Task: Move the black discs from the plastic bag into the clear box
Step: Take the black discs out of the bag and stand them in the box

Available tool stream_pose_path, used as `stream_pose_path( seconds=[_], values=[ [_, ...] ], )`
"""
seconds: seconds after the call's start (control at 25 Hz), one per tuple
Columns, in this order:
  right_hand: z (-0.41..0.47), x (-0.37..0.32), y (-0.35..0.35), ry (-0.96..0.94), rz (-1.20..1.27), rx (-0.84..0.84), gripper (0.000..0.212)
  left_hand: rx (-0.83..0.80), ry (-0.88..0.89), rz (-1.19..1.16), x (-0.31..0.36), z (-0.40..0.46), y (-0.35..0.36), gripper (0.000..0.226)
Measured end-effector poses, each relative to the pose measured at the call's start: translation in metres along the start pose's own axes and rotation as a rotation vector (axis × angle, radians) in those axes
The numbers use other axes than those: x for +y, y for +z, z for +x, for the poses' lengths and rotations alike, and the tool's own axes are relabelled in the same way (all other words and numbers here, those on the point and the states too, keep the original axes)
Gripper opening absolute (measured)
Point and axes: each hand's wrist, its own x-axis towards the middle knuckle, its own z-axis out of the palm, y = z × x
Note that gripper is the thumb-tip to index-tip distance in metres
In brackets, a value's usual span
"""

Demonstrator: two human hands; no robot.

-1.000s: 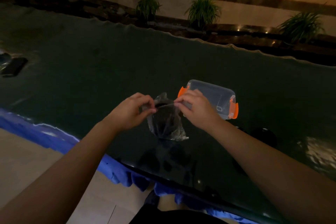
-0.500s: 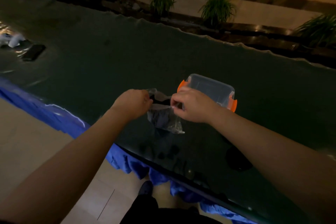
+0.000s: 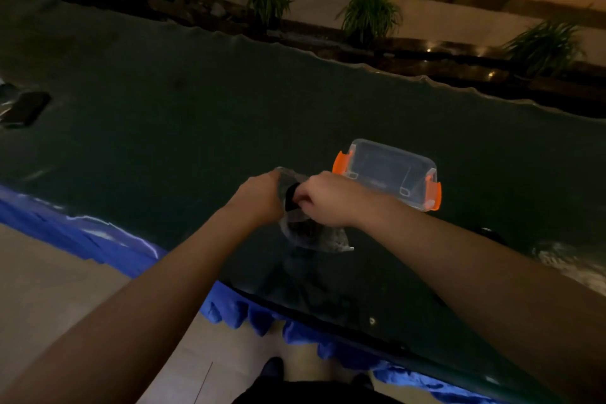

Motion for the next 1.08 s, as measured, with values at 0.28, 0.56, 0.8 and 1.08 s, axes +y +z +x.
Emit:
stream_pose_path(
  seconds=[0.28,0.56,0.8,1.08],
  values=[
    [0.017,-0.003,0.002,0.260,-0.132,-0.133,0.131,-0.098,0.169,-0.099,-0.010,0.001,-0.017,0.111],
    [-0.010,0.020,0.014,0.283,-0.096,-0.179,0.155,0.062,0.205,-0.365,-0.007,-0.010,0.002,0.070],
    [-0.035,0.052,0.028,0.241,0.001,-0.146,0.155,0.051,0.048,-0.338,-0.034,0.019,0.048,0.071],
    [-0.068,0.080,0.051,0.266,0.118,-0.104,0.149,-0.239,-0.079,-0.629,-0.002,0.042,0.100,0.063]
  ],
)
